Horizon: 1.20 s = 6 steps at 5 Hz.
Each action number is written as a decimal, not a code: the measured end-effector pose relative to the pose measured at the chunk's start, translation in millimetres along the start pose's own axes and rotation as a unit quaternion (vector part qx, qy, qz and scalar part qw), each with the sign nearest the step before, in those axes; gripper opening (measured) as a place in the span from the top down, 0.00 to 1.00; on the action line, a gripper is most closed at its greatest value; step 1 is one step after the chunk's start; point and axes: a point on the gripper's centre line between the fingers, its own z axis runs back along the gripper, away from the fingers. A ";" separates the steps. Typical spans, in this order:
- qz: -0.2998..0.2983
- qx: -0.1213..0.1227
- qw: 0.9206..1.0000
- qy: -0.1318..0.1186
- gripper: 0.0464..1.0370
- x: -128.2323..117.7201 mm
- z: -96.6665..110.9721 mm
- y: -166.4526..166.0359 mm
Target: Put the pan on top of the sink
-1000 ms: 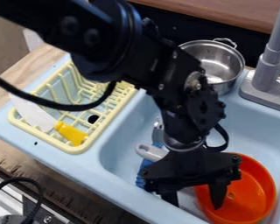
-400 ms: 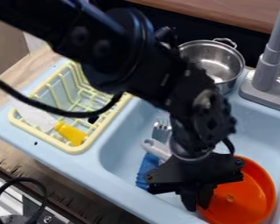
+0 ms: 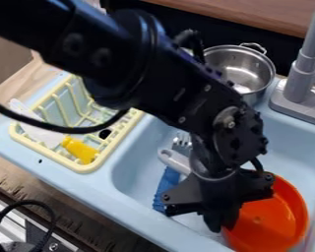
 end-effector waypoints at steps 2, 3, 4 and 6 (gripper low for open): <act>0.015 -0.018 1.000 -0.002 0.99 13.2 5.6 -11.1; 0.008 -0.023 1.000 0.004 0.99 22.4 -1.2 -21.3; 0.017 -0.025 1.000 -0.007 0.99 33.8 -4.2 -30.1; 0.027 -0.025 0.999 -0.015 0.97 45.0 -6.3 -33.8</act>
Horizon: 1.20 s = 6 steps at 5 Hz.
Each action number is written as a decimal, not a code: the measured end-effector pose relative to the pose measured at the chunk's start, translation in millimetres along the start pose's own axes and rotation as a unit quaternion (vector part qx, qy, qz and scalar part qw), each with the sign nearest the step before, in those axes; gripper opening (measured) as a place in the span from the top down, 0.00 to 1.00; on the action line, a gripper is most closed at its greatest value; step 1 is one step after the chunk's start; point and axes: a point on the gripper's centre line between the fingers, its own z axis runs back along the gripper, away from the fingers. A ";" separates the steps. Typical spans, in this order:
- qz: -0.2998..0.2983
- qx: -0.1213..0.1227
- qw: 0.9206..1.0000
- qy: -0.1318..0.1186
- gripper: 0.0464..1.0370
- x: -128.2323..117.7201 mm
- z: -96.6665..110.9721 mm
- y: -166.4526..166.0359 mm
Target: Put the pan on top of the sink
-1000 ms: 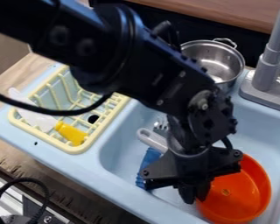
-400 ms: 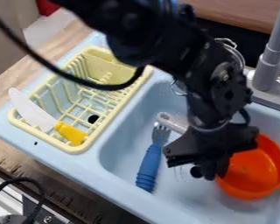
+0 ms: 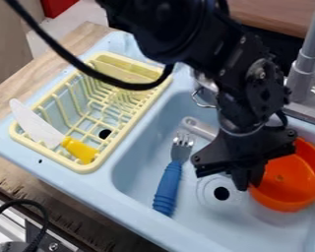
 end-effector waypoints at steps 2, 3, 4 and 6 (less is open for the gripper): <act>-0.021 0.012 1.000 -0.005 0.56 -0.1 -10.0 -1.3; -0.024 0.014 1.000 -0.008 0.26 0.1 -7.6 1.0; -0.019 0.007 1.000 -0.011 0.04 0.4 0.5 1.9; -0.027 0.013 1.000 -0.001 0.04 -0.8 27.0 13.8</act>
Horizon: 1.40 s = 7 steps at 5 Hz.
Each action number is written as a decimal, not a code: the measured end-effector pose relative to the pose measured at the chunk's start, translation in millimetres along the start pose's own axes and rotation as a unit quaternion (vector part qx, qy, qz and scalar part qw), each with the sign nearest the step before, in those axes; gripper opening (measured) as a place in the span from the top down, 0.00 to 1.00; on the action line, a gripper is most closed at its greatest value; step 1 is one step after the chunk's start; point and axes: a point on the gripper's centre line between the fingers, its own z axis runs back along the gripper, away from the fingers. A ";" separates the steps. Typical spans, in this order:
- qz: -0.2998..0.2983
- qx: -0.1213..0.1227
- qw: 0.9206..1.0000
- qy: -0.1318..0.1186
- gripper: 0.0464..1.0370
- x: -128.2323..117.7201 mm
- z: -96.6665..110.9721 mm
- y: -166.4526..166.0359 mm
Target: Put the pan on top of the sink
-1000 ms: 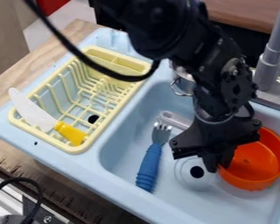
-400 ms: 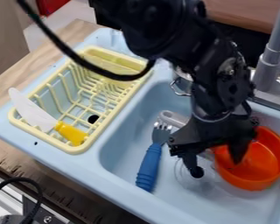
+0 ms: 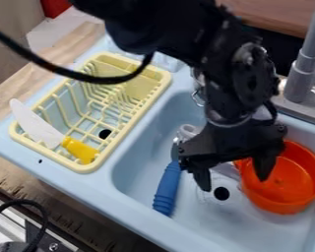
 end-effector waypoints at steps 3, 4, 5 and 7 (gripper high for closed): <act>-0.043 0.029 0.999 0.004 0.04 -1.9 16.8 32.2; -0.068 0.050 0.996 -0.008 0.04 3.6 23.5 42.3; -0.116 0.092 0.989 -0.026 0.04 11.5 26.5 54.7; -0.295 0.108 0.950 -0.005 0.04 22.3 40.1 58.4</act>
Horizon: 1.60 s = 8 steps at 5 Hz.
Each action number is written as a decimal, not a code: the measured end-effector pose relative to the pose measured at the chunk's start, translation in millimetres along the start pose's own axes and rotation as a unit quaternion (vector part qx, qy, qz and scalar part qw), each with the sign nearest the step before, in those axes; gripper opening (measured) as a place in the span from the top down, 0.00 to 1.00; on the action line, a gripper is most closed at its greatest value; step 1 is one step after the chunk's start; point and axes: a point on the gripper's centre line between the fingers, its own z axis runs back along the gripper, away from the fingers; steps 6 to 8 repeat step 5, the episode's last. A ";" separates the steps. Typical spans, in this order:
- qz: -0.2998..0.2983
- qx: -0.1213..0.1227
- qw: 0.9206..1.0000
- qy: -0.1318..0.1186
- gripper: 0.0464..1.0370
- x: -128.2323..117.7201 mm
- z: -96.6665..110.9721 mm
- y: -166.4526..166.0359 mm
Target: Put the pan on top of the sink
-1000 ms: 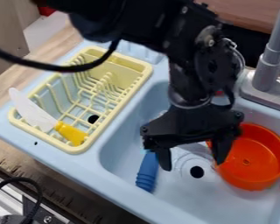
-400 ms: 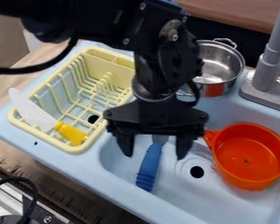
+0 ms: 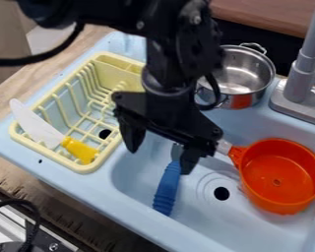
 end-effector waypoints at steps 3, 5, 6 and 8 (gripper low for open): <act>-0.042 0.019 0.996 -0.073 0.04 27.3 19.7 -12.2; 0.010 0.034 0.998 -0.047 0.04 53.5 13.5 39.6; 0.010 0.034 0.998 -0.047 0.04 53.5 13.5 39.6; 0.010 0.034 0.998 -0.047 0.04 53.5 13.5 39.6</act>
